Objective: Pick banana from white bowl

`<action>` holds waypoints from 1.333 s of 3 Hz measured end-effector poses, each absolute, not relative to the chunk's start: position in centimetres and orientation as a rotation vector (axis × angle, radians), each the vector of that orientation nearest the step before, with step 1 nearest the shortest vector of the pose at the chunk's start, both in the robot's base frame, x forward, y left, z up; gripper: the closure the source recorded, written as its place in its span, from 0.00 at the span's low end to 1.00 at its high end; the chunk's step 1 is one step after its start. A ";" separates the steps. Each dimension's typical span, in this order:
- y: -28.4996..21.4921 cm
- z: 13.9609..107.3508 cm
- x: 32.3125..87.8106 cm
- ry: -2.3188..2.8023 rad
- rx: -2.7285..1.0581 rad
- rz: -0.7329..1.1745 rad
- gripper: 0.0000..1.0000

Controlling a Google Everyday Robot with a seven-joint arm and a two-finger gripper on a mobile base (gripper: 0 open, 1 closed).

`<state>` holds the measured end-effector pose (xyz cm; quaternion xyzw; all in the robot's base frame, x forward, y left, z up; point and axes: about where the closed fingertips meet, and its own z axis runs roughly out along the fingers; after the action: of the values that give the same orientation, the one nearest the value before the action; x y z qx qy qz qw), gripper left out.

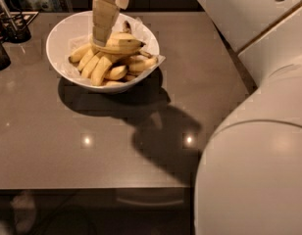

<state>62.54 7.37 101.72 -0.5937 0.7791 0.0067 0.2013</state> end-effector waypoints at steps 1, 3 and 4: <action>8.4 100.3 63.6 2.200 -1.684 0.028 0.22; 9.8 96.8 65.8 2.269 -1.713 0.045 0.22; 10.2 95.2 66.4 2.300 -1.722 0.054 0.22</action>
Offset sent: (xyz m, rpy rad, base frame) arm 0.0177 0.0060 -0.0491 -0.1246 0.1796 -0.0066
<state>66.41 10.19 95.22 -0.5938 0.7932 0.0186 0.1334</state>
